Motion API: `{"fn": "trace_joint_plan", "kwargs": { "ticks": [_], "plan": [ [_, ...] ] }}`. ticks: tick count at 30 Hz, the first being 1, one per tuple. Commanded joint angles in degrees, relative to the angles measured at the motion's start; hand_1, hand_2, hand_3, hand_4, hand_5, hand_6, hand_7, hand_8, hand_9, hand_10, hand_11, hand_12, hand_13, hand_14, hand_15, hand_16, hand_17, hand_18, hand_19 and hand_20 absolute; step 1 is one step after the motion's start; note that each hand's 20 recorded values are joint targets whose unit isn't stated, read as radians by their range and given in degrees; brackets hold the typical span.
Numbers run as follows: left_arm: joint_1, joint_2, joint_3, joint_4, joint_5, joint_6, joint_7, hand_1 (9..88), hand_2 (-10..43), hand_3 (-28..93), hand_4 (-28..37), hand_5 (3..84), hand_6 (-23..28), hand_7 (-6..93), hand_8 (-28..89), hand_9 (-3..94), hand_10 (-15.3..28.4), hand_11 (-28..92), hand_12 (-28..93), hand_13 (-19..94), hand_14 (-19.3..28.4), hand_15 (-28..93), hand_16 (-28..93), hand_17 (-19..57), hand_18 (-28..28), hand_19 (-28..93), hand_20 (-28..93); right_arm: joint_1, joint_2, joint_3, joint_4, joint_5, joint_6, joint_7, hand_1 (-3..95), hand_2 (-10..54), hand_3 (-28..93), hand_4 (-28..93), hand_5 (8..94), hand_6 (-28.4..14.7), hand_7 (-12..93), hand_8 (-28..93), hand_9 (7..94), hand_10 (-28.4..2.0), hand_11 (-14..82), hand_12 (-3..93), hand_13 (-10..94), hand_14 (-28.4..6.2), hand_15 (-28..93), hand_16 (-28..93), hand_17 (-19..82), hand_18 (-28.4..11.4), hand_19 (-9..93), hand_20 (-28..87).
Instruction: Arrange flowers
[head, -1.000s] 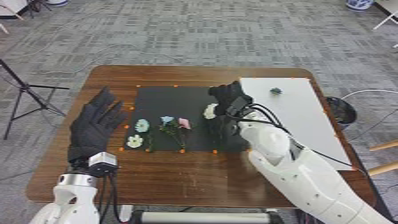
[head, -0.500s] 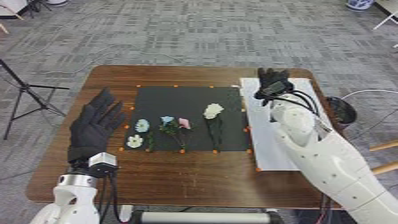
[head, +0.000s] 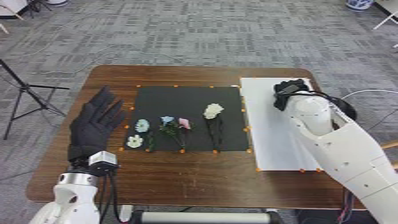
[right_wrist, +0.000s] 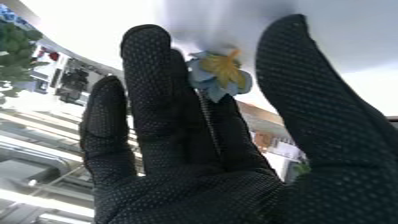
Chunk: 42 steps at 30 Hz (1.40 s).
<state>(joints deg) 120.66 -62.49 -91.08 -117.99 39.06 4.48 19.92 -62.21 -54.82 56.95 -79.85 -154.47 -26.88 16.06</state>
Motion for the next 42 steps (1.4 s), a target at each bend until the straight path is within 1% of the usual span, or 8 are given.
{"fn": "trace_joint_plan", "kwargs": {
  "ticks": [1,4,12,16,31,37,40,42],
  "plan": [
    [0.45,-0.10,-0.17,0.01,0.17,-0.38,-0.16,24.2,0.1,67,-28.3,27.7,2.6,19.1,-10,23.3,11.1,13,16,19,13.4,15,6,-13.2,19.9,42,8,-5.05,3.37,-1.04,-2.73,2.56,16.80,-2.85,46.0,-9.5,78,-28,56.1,1.8,41,-9,74.4,-4.9,21.0,38.2,70,-1.3,58,35,27,-18.7,80,48],
    [0.40,-0.18,-0.05,-0.01,0.22,-0.46,-0.19,24.2,0.1,67,-28.3,27.8,2.6,19.0,-10,23.3,11.1,13,16,19,13.4,15,6,-13.2,20.0,42,8,-6.86,4.45,-1.01,-5.85,5.62,18.64,-2.94,51.5,-9.5,78,-28,68.6,2.9,48,0,88.0,-3.0,20.3,48.2,79,-1.2,60,33,33,-18.2,83,47],
    [1.27,-0.35,-0.41,-0.39,0.15,0.00,-0.15,24.3,0.0,67,-28.3,28.2,2.7,18.9,-10,23.7,11.1,13,16,20,13.4,15,6,-13.0,20.1,42,8,-13.89,7.61,-0.59,-19.15,14.35,23.36,-3.24,51.1,-9.5,81,-28,72.8,1.9,46,0,91.0,-2.8,19.4,50.4,81,-1.3,59,35,34,-18.5,83,47],
    [0.82,-0.45,-0.14,-0.18,0.20,-0.20,-0.17,24.3,0.0,67,-28.3,28.3,2.7,18.9,-10,23.6,11.1,13,16,20,13.4,15,6,-13.0,20.1,42,8,-15.18,6.90,-2.13,-22.39,15.31,24.16,-4.24,51.1,-9.5,81,-28,73.1,1.9,46,0,91.1,-2.8,19.1,50.7,81,-1.4,60,35,34,-18.6,83,47],
    [0.53,-0.20,-0.16,0.08,0.42,-1.36,-0.04,24.3,0.1,67,-28.3,28.4,2.7,19.1,-10,23.6,11.0,13,16,20,13.3,15,6,-13.0,20.0,42,8,-20.97,6.80,-2.64,-25.11,13.40,23.45,-5.29,50.9,-9.5,81,-28,72.8,2.3,46,0,91.3,-2.6,18.6,50.6,80,-1.6,60,35,34,-18.7,84,47],
    [0.54,-0.74,-0.15,0.10,0.19,-0.74,-0.20,24.3,0.0,67,-28.3,28.3,2.6,19.2,-10,23.6,11.1,13,16,20,13.3,15,6,-13.0,20.1,42,8,-22.33,6.83,-2.46,-25.62,13.09,24.06,-5.74,49.3,-9.5,80,-28,71.1,2.4,46,1,90.4,-2.9,18.3,50.9,79,-1.9,61,35,33,-18.8,84,48],
    [0.58,-0.80,-0.16,0.08,0.19,-0.87,-0.29,24.3,0.0,67,-28.3,28.3,2.6,19.1,-10,23.7,11.1,13,16,20,13.4,15,6,-13.0,20.1,42,8,-23.07,6.84,-1.89,-25.63,12.86,24.56,-5.41,43.6,-9.5,77,-28,64.2,1.7,42,-1,83.6,-3.6,18.3,46.9,75,-2.3,64,33,30,-18.7,83,49],
    [0.55,-0.87,-0.07,0.12,0.20,-0.76,-0.21,24.3,0.0,67,-28.3,28.4,2.6,19.1,-10,23.7,11.1,13,16,20,13.4,15,6,-13.0,20.1,42,8,-23.41,6.78,-0.96,-25.89,13.33,24.97,-5.03,38.7,-9.5,78,-28,61.3,2.2,36,-7,77.5,-5.0,25.3,38.6,73,-2.6,65,32,29,-18.9,82,50]
  ]
}}
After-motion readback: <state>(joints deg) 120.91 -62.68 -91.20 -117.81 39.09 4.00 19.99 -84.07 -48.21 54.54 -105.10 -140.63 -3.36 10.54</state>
